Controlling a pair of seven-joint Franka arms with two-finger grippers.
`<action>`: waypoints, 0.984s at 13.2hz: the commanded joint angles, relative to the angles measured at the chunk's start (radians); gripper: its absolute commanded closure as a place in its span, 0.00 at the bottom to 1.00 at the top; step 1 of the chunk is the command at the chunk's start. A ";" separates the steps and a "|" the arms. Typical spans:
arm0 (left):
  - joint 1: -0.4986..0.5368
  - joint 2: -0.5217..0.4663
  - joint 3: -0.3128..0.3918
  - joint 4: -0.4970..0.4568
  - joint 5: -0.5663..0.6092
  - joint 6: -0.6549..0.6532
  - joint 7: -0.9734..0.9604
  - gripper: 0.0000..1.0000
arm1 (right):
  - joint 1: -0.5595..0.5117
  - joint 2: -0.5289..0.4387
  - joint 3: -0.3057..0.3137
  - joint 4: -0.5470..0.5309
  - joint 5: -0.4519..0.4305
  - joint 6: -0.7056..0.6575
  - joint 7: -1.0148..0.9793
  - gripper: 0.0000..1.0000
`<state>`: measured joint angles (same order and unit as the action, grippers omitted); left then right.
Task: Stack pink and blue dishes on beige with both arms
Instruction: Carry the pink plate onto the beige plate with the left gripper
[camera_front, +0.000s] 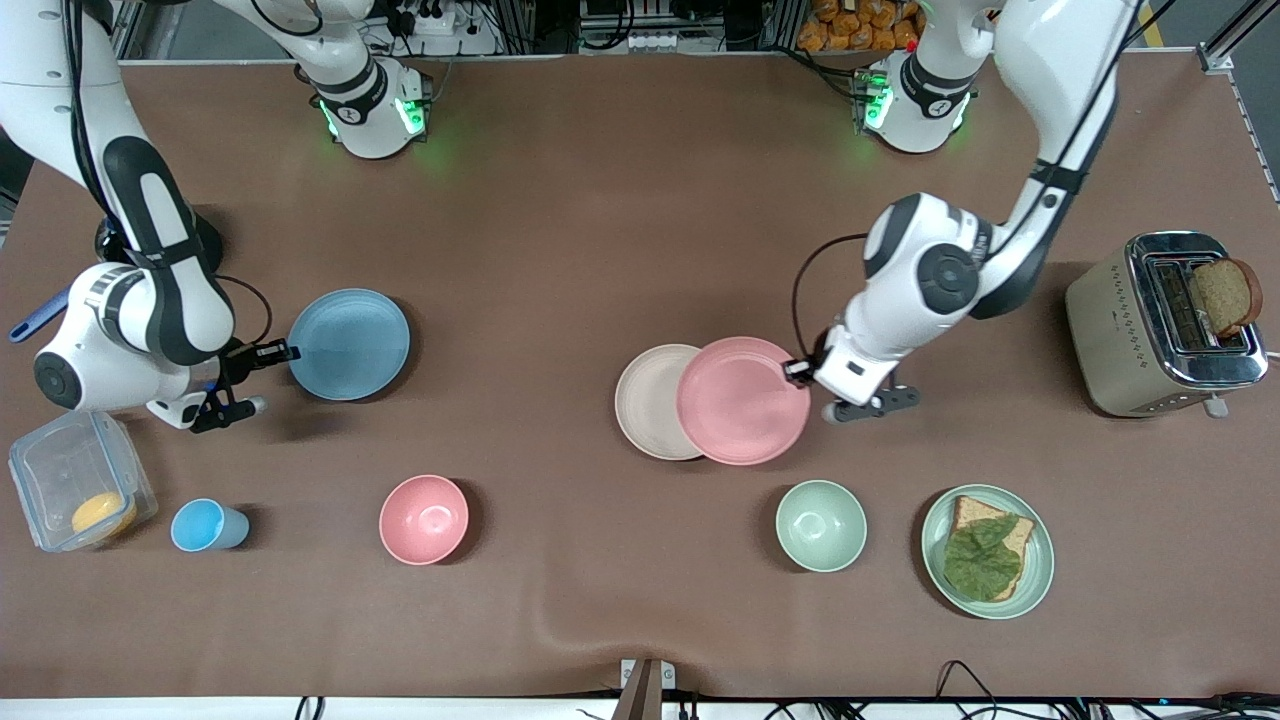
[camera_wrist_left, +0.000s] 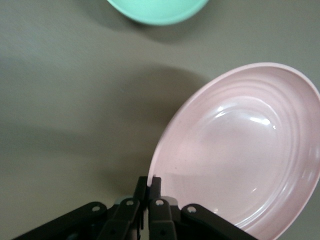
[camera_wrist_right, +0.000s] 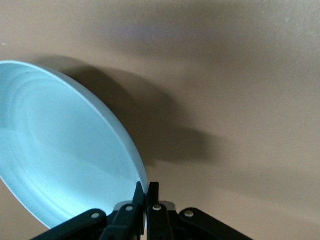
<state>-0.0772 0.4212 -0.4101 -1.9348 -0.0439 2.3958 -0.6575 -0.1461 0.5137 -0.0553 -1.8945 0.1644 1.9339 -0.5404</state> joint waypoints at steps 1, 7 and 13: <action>-0.030 0.051 0.005 0.030 -0.024 0.032 -0.019 1.00 | -0.004 0.020 0.002 0.075 0.015 -0.065 0.002 1.00; -0.072 0.100 0.005 0.030 -0.024 0.095 -0.068 1.00 | -0.004 0.020 0.003 0.176 0.017 -0.210 0.033 1.00; -0.096 0.157 0.005 0.031 -0.024 0.175 -0.071 1.00 | 0.008 0.020 0.003 0.198 0.030 -0.239 0.054 1.00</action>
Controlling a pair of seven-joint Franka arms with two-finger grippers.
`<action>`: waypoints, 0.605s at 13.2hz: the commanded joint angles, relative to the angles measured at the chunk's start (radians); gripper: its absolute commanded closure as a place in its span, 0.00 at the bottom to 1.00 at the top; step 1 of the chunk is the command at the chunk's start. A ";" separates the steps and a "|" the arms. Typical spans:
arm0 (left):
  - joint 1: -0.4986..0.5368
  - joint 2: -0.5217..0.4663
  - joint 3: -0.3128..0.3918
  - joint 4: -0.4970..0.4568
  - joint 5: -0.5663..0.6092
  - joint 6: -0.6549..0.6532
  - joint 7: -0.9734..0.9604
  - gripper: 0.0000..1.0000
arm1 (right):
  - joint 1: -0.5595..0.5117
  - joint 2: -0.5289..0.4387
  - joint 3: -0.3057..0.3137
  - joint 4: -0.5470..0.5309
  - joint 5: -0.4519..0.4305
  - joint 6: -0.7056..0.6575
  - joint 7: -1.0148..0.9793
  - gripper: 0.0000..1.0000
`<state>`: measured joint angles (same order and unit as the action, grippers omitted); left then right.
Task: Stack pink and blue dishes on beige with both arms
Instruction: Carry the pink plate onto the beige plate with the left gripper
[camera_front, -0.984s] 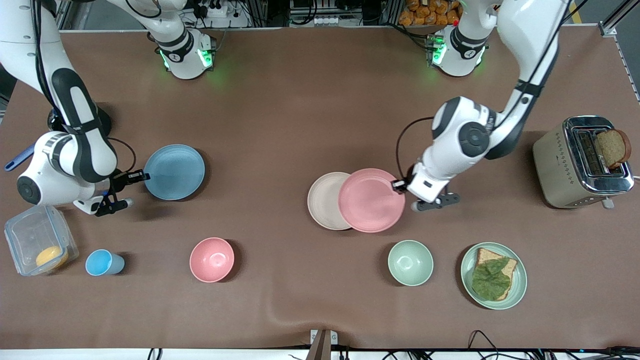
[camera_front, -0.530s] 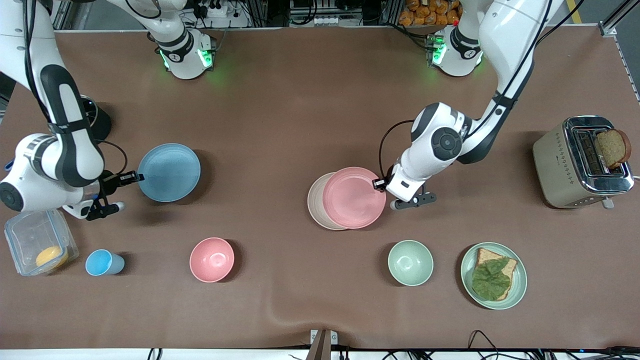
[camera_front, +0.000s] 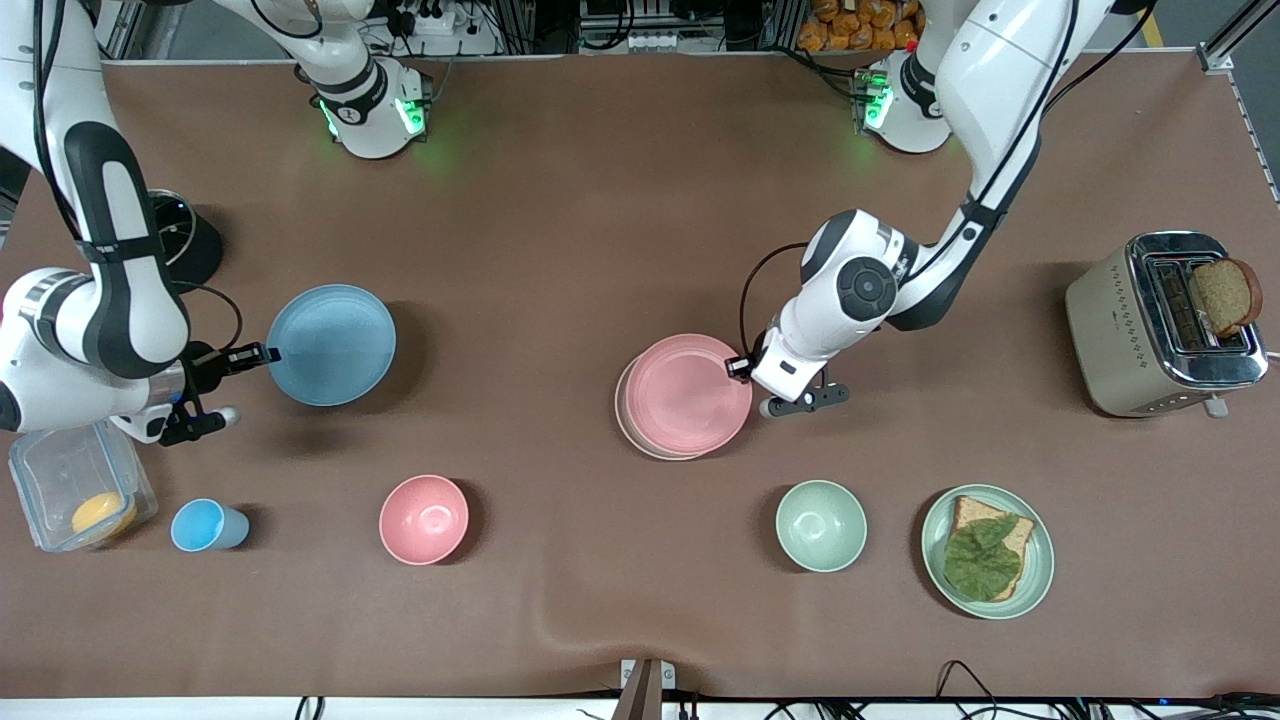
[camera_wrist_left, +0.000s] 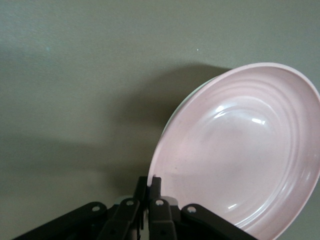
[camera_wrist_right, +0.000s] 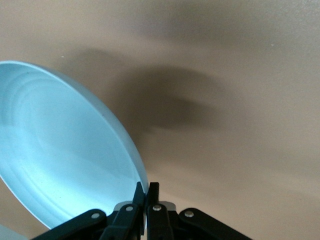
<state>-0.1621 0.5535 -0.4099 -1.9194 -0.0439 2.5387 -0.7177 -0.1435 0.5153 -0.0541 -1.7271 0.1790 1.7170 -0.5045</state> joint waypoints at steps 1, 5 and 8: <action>-0.011 0.031 0.003 0.017 -0.024 0.041 -0.011 1.00 | 0.005 0.020 0.002 0.030 0.016 -0.022 0.018 1.00; -0.022 0.051 0.003 0.034 -0.025 0.044 -0.011 1.00 | 0.022 0.020 0.002 0.046 0.016 -0.027 0.052 1.00; -0.025 0.063 0.003 0.049 -0.027 0.048 -0.017 1.00 | 0.044 0.019 0.002 0.061 0.026 -0.049 0.105 1.00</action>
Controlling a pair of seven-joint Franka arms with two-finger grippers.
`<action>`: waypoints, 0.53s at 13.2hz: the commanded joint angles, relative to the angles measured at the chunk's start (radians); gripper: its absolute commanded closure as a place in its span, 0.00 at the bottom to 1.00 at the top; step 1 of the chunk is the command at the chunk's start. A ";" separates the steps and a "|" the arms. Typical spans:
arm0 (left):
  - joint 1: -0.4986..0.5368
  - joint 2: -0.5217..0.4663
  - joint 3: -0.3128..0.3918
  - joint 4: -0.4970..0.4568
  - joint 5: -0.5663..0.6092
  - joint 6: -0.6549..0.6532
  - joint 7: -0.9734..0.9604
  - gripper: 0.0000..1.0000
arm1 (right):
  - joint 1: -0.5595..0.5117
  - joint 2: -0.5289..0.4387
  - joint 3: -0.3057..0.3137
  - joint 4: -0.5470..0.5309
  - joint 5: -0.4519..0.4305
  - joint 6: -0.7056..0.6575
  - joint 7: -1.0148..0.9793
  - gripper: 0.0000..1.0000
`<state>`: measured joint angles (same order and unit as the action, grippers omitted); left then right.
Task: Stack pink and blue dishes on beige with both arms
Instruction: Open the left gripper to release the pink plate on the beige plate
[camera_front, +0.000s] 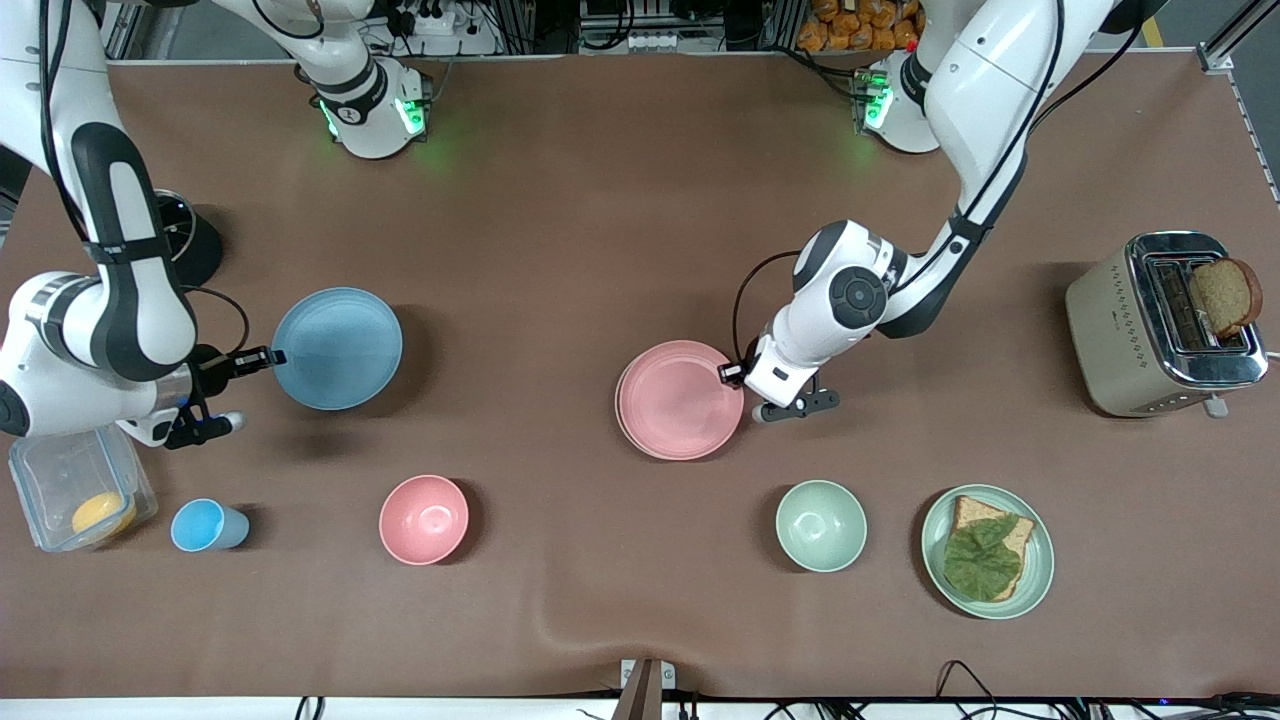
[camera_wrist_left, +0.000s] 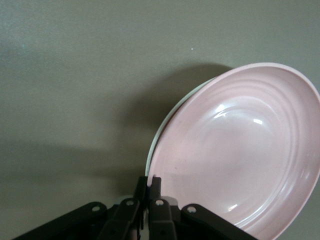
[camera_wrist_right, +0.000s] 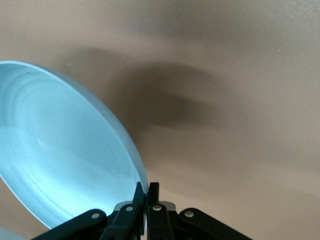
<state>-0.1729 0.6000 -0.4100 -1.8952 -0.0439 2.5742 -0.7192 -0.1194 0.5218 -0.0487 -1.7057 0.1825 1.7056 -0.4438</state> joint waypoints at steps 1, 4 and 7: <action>-0.014 0.017 0.003 0.028 -0.030 0.015 -0.020 1.00 | 0.029 0.012 -0.003 0.049 0.032 -0.052 0.062 1.00; -0.020 0.023 0.003 0.028 -0.031 0.015 -0.020 1.00 | 0.030 0.014 -0.003 0.055 0.032 -0.058 0.068 1.00; -0.022 0.023 0.005 0.027 -0.031 0.015 -0.022 1.00 | 0.030 0.014 -0.003 0.054 0.032 -0.060 0.068 1.00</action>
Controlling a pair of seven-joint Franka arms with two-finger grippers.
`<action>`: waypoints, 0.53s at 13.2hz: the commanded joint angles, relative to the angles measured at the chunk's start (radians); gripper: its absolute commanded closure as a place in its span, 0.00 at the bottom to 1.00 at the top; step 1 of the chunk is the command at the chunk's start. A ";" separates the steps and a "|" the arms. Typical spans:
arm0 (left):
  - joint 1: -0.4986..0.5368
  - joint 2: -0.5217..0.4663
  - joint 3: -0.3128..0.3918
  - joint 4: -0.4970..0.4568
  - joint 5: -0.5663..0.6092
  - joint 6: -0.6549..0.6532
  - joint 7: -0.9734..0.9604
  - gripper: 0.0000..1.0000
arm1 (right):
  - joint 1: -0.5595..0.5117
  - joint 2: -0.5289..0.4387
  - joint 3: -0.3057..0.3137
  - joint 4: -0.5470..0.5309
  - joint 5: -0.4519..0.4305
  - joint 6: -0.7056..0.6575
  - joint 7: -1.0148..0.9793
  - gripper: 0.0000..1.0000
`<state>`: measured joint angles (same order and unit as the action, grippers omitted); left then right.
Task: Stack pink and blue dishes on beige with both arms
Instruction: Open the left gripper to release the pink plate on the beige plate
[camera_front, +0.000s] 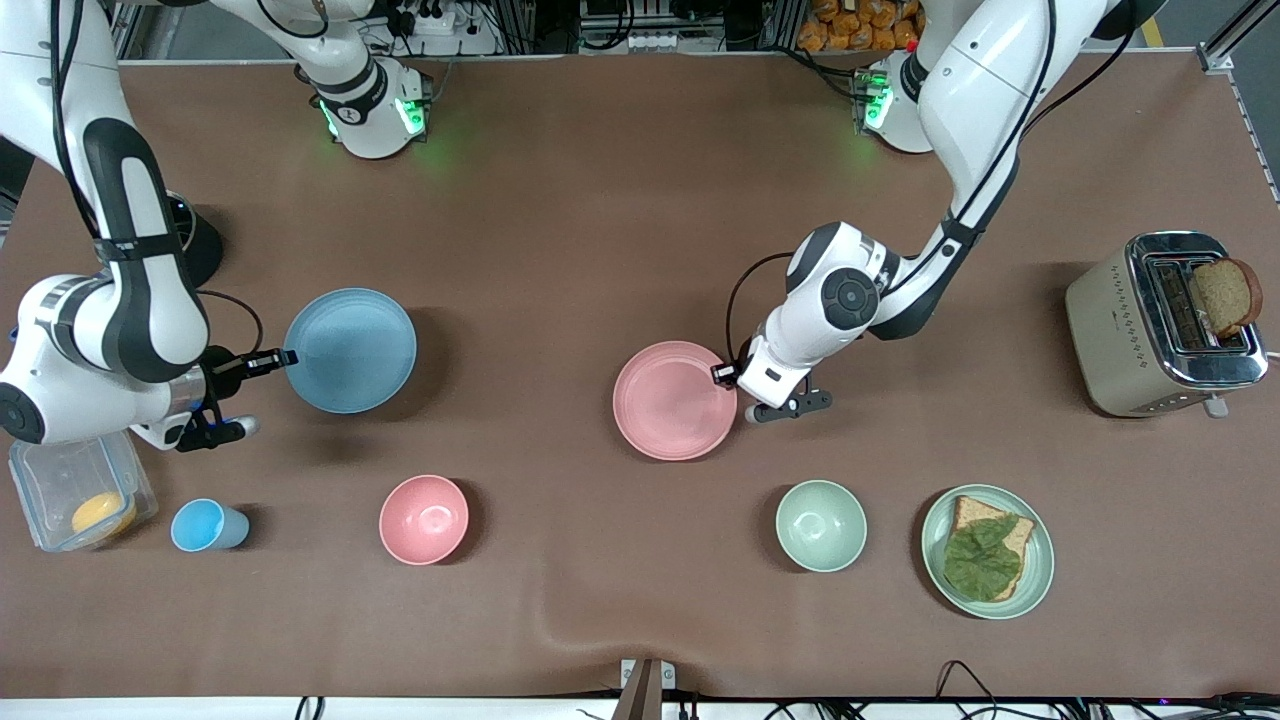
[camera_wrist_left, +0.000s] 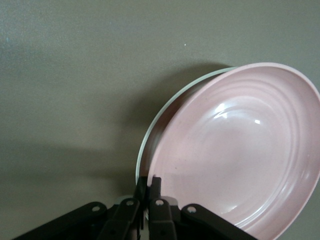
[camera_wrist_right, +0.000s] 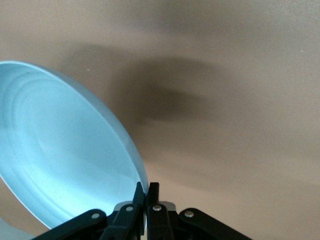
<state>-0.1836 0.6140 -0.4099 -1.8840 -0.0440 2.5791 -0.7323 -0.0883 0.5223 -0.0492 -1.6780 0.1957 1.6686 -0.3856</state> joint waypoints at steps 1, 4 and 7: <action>-0.011 0.009 0.003 0.016 -0.031 0.010 -0.010 1.00 | -0.001 0.013 -0.003 0.026 0.019 -0.023 0.010 1.00; -0.013 0.015 0.005 0.016 -0.031 0.010 -0.013 1.00 | -0.001 0.013 -0.003 0.026 0.019 -0.023 0.010 1.00; -0.017 0.015 0.005 0.013 -0.031 0.010 -0.015 0.88 | -0.001 0.015 -0.003 0.026 0.019 -0.021 0.010 1.00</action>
<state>-0.1856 0.6214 -0.4098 -1.8840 -0.0440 2.5797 -0.7345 -0.0883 0.5238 -0.0498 -1.6780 0.1957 1.6678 -0.3850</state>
